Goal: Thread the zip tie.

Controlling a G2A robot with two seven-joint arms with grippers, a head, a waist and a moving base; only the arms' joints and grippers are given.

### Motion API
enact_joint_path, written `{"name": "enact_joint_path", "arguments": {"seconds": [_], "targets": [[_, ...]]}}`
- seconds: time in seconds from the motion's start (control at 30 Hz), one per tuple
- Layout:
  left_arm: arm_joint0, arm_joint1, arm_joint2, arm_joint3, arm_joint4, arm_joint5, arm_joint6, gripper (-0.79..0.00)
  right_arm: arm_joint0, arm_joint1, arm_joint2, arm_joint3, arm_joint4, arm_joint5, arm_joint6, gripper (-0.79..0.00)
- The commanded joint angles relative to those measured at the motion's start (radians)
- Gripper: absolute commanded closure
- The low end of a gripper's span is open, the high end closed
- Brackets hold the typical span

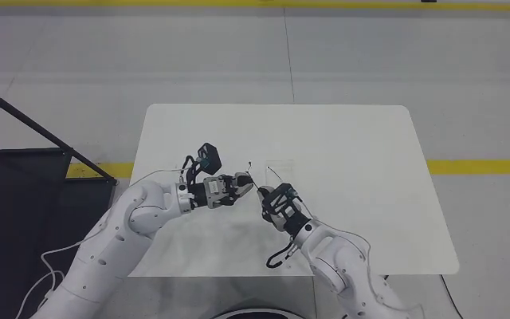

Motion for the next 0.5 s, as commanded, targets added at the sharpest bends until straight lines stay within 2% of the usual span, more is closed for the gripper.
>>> {"name": "enact_joint_path", "arguments": {"seconds": [0.0,0.27,0.47], "targets": [[0.002,0.0,-0.002,0.009,-0.002,-0.003,0.001,-0.139,-0.005,0.0,0.007,-0.002,0.008,-0.003,-0.004,0.0],[0.016,0.001,-0.025,0.021,0.006,-0.01,0.034,-0.145,-0.013,0.001,0.029,-0.005,0.044,-0.037,0.005,0.0],[0.049,0.003,-0.057,-0.02,0.107,0.018,0.114,-0.114,-0.011,0.006,0.049,-0.005,0.078,-0.107,0.049,0.0]]}}
